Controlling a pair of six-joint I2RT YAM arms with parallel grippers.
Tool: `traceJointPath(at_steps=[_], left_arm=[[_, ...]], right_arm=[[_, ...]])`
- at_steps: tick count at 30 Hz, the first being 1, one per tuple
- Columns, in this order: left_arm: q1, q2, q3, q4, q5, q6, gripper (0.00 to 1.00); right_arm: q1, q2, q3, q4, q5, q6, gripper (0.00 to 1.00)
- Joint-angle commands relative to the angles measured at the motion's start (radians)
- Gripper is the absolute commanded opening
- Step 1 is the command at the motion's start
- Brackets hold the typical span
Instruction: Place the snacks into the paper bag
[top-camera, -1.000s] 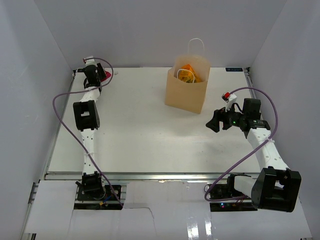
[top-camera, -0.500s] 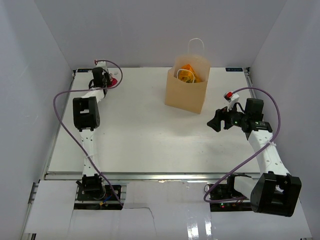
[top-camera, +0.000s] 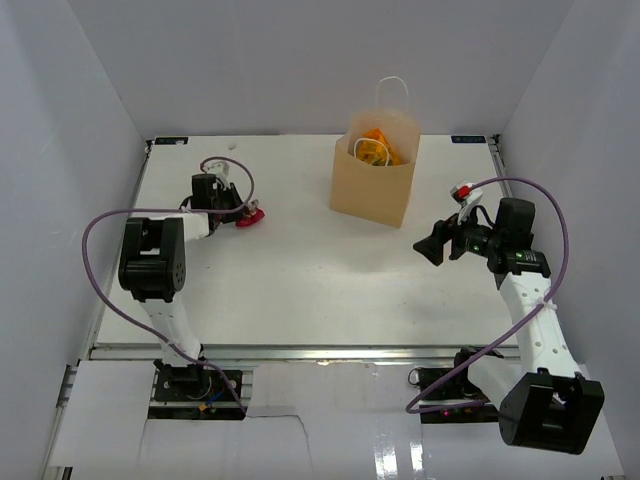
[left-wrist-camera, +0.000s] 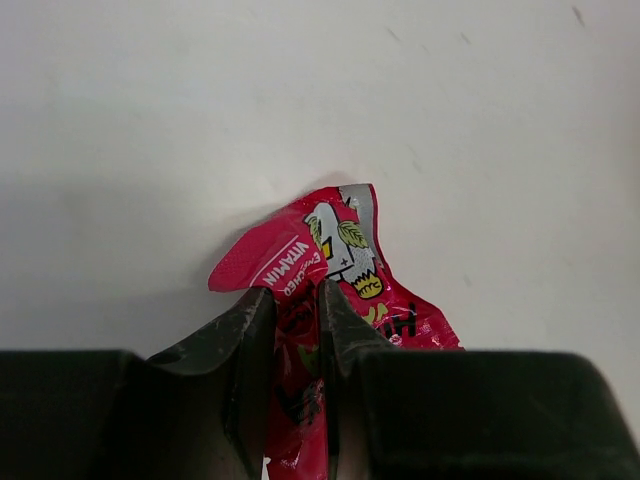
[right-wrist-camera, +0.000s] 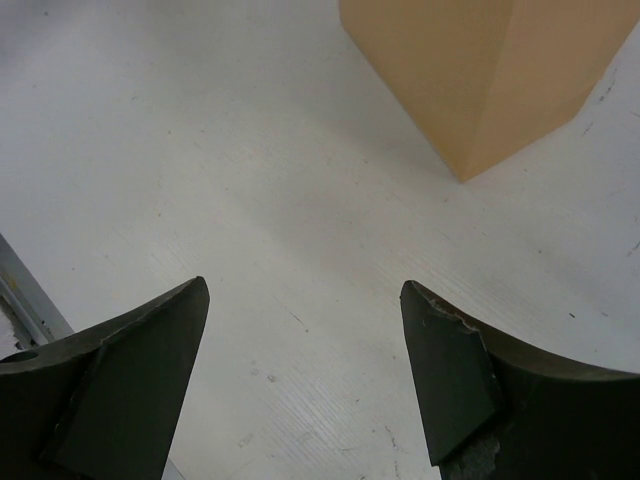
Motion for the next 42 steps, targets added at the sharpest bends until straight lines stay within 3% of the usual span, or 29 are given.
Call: traceJointPath(at_steps=[1, 6, 9, 10, 13, 16, 20, 24, 32, 34, 37, 42], left_arm=[[-0.035, -0.172, -0.130, -0.065, 0.107, -0.061, 0.00], [-0.055, -0.388, -0.227, -0.136, 0.258, -0.124, 0.00], [-0.076, -0.484, -0.284, -0.171, 0.383, -0.191, 0.00], [-0.079, -0.505, -0.316, -0.170, 0.426, -0.213, 0.00], [-0.101, -0.591, -0.353, -0.158, 0.565, -0.294, 0.00], [-0.127, -0.720, -0.343, -0.129, 0.539, -0.306, 0.00], [-0.141, -0.768, -0.193, -0.050, 0.427, -0.351, 0.00], [-0.188, -0.621, 0.135, -0.041, 0.368, -0.356, 0.00], [-0.329, -0.089, 0.778, -0.161, 0.355, -0.287, 0.00], [-0.366, -0.018, 0.918, -0.173, 0.342, -0.276, 0.00], [-0.407, 0.102, 1.050, -0.171, 0.304, -0.277, 0.00], [-0.458, 0.227, 1.144, -0.176, 0.246, -0.265, 0.02]], right_arm=[[-0.004, -0.025, 0.000, 0.030, -0.106, -0.017, 0.83], [0.019, -0.010, 0.030, -0.057, -0.304, -0.103, 0.81], [0.091, -0.001, 0.069, -0.209, -0.373, -0.279, 0.82], [0.157, -0.002, 0.087, -0.249, -0.378, -0.427, 0.82], [0.228, 0.001, 0.119, -0.358, -0.364, -0.661, 0.84], [0.240, 0.013, 0.139, -0.358, -0.347, -0.680, 0.84], [0.240, 0.007, 0.144, -0.303, -0.324, -0.609, 0.84], [0.239, -0.017, 0.127, -0.269, -0.292, -0.538, 0.84], [0.182, -0.083, 0.101, -0.246, -0.152, -0.452, 0.84], [0.141, -0.105, 0.083, -0.243, -0.137, -0.429, 0.84], [0.102, -0.131, 0.052, -0.245, -0.134, -0.406, 0.84], [0.053, -0.168, 0.023, -0.245, -0.123, -0.370, 0.85]])
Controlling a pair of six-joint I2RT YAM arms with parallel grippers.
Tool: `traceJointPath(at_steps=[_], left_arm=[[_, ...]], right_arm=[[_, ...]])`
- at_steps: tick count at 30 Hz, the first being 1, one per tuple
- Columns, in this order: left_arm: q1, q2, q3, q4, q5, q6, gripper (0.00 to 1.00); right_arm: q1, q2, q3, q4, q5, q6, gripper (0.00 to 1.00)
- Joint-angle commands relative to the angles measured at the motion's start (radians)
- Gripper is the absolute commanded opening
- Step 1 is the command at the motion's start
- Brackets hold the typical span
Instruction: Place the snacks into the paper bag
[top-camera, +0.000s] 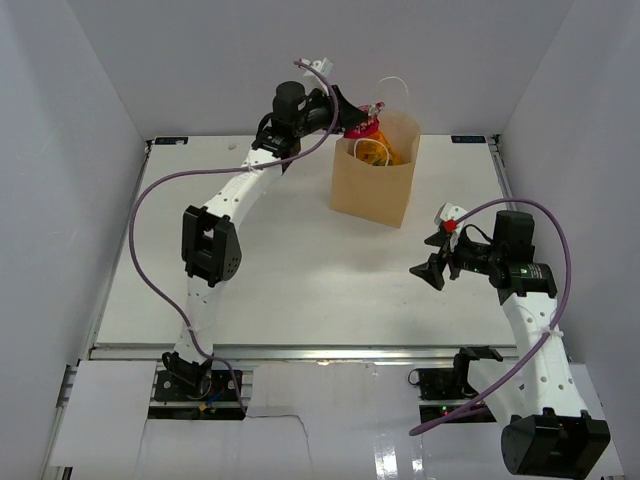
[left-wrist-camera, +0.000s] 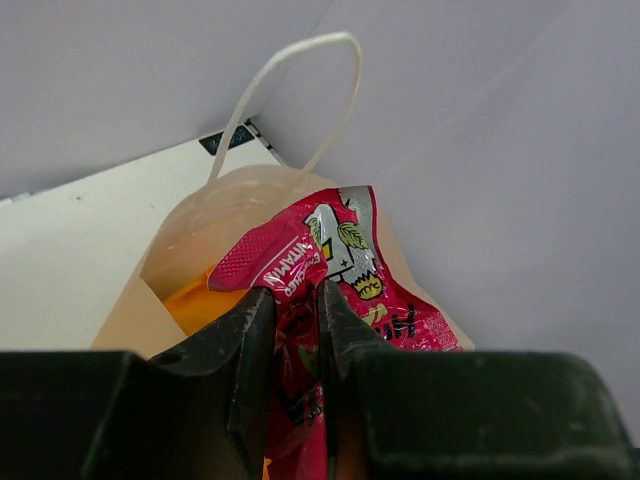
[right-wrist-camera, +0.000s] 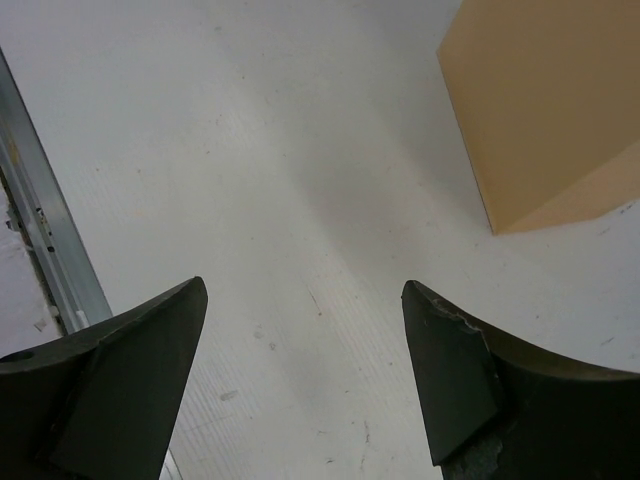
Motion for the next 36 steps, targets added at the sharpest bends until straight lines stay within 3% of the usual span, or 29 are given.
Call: traceJointPath(at_steps=[1, 4, 6, 7, 10, 13, 17, 18, 19, 25, 28, 36], left_arm=[[-0.035, -0.003, 0.084, -0.006, -0.048, 0.018, 0.03], [-0.053, 0.007, 0.088, -0.008, -0.049, 0.033, 0.12], [-0.061, 0.003, 0.092, -0.066, -0.074, 0.067, 0.29], [-0.064, -0.006, 0.092, -0.078, -0.087, 0.077, 0.49], [-0.067, -0.040, 0.087, -0.098, -0.133, 0.105, 0.73], [-0.067, -0.106, 0.081, -0.129, -0.181, 0.157, 0.82], [-0.067, -0.301, -0.084, -0.141, -0.268, 0.251, 0.88], [-0.067, -0.356, -0.214, -0.143, -0.288, 0.289, 0.89], [-0.067, -0.415, -0.290, -0.132, -0.339, 0.306, 0.91], [-0.058, -0.942, -0.936, -0.095, -0.503, 0.344, 0.98], [-0.047, -1.181, -1.162, -0.145, -0.604, 0.312, 0.98], [-0.044, -1.563, -1.433, -0.342, -0.657, 0.128, 0.98]], right_arm=[[-0.030, -0.027, -0.015, 0.021, 0.008, 0.044, 0.85], [-0.042, -0.031, -0.019, 0.021, 0.014, 0.050, 0.85], [-0.047, -0.025, -0.021, 0.024, 0.023, 0.055, 0.85], [-0.047, -0.021, -0.021, 0.026, 0.028, 0.061, 0.85], [-0.049, -0.001, -0.002, 0.037, 0.063, 0.104, 0.86], [-0.049, 0.018, 0.037, 0.035, 0.109, 0.141, 0.88], [-0.052, 0.016, 0.093, 0.035, 0.224, 0.157, 0.96], [-0.052, 0.012, 0.114, 0.040, 0.250, 0.170, 0.97], [-0.052, 0.012, 0.123, 0.046, 0.274, 0.190, 0.90], [-0.055, 0.018, 0.154, 0.109, 0.627, 0.430, 0.90], [-0.056, 0.015, 0.162, 0.106, 0.637, 0.450, 0.90], [-0.056, 0.006, 0.163, 0.141, 0.770, 0.564, 0.90]])
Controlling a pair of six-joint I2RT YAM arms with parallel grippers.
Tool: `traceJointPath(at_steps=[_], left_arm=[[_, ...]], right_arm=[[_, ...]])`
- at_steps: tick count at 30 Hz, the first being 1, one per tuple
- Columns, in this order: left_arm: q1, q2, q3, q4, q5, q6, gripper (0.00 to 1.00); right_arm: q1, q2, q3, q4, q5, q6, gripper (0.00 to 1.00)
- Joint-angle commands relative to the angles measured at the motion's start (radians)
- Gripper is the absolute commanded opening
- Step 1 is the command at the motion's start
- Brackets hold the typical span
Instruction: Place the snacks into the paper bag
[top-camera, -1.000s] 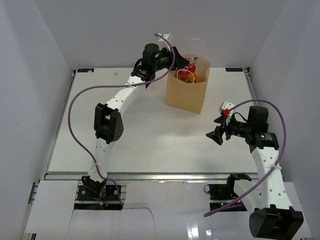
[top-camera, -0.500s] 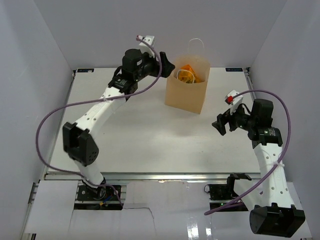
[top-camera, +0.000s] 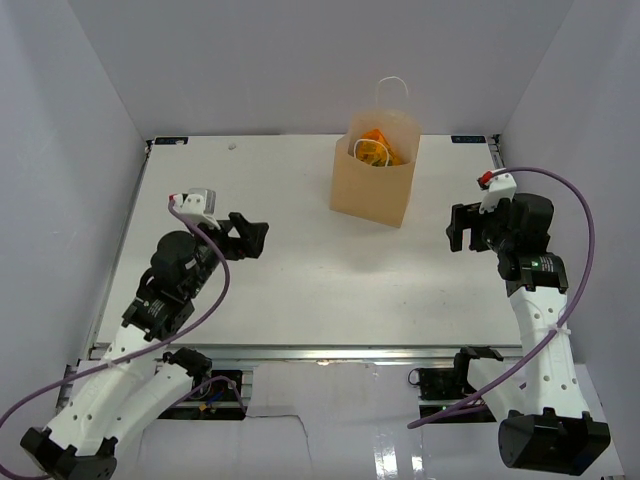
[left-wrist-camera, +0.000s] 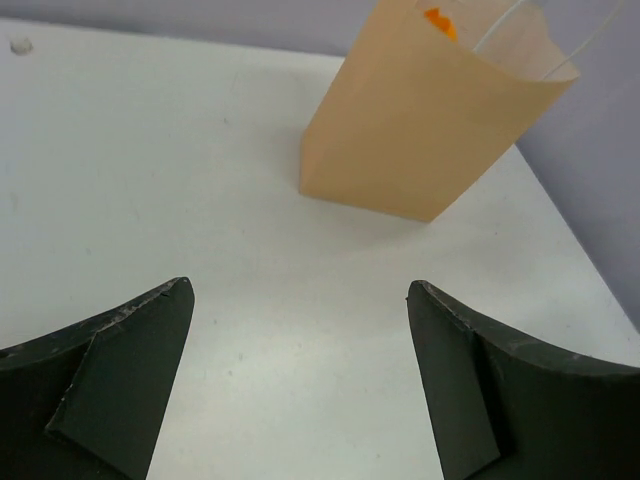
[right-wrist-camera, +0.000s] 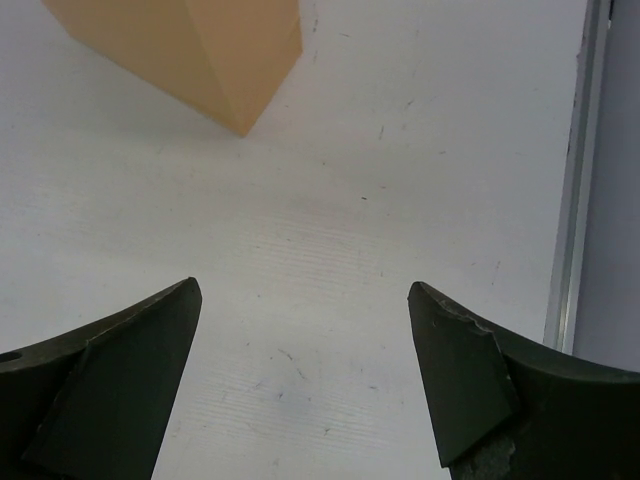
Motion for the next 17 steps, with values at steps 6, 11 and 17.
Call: traceJointPath(at_steps=[6, 11, 17], left_arm=[[0.004, -0.130, -0.078, -0.154, -0.025, -0.122, 0.98], [0.003, -0.099, -0.063, -0.171, -0.002, -0.122, 0.98], [0.003, -0.092, -0.061, -0.169, 0.010, -0.126, 0.98]], right_arm=[[-0.002, -0.032, 0.029, 0.098, 0.156, 0.096, 0.90], [-0.002, -0.045, 0.020, 0.104, 0.176, 0.099, 0.90], [-0.002, -0.064, 0.006, 0.096, 0.177, 0.099, 0.90]])
